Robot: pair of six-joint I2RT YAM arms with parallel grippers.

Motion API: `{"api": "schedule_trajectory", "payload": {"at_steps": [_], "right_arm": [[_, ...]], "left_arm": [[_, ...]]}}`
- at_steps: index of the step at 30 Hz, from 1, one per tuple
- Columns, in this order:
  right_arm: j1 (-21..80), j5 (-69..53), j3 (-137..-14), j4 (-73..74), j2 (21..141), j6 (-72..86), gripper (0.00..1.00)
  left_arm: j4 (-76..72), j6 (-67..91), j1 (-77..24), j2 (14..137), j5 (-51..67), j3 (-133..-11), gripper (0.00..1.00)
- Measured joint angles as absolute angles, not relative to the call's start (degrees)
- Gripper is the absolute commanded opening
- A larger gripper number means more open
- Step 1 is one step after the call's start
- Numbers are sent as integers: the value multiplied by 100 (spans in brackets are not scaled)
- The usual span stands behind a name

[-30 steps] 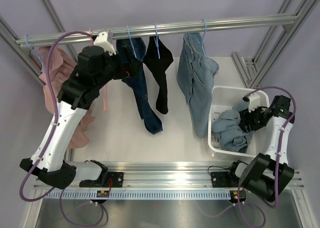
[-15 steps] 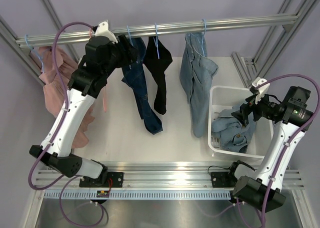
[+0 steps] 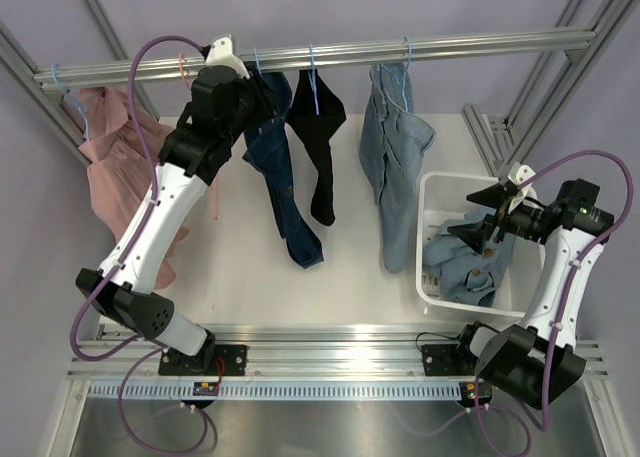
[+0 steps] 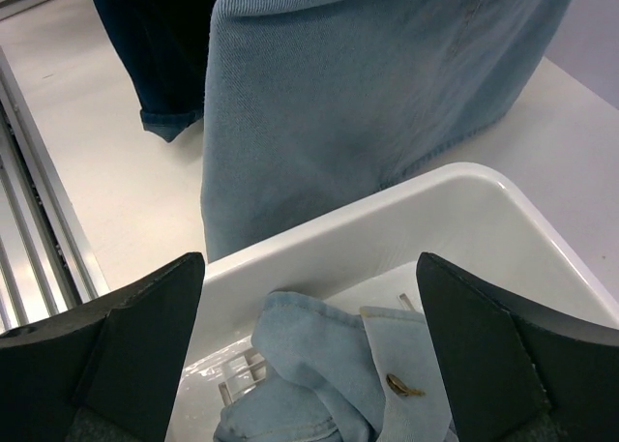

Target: Remove the skirt from the hanger

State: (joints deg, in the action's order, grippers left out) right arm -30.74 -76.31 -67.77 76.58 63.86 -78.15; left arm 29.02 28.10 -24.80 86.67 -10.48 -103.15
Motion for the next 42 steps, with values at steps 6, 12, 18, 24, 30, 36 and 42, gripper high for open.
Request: {"api": "schedule_trajectory", "payload": {"at_steps": [6,12,18,24,30,36,42], "right_arm": [[-3074,-7752,-6729,7660,6425,-7946,99],[-3074,-7767,-6711,7660,6427,-7983,99],[-3074,-7767,-6702,7660,6429,-7990,99],[-3072,-7765,-6702,7658,6399,-7990,99],[-2958,-7738,-6722,7660,6263,-7966,99],[-2797,-7686,-6984,7660,6250,-7815,100],[-1949,-7321,-7308,7588,6095,-6672,100]], "left_arm": [[2383,2519,-2486,8589,-989,-9992,4],[1531,2008,-2460,8117,-943,-9196,0],[1361,1520,-2410,7848,-943,-8938,0],[1494,1236,-2410,7609,-917,-8938,0],[1710,1033,-2412,7279,-775,-8934,0],[1900,921,-2412,6901,-661,-8862,0],[2344,926,-2412,6598,-475,-8829,0]]}}
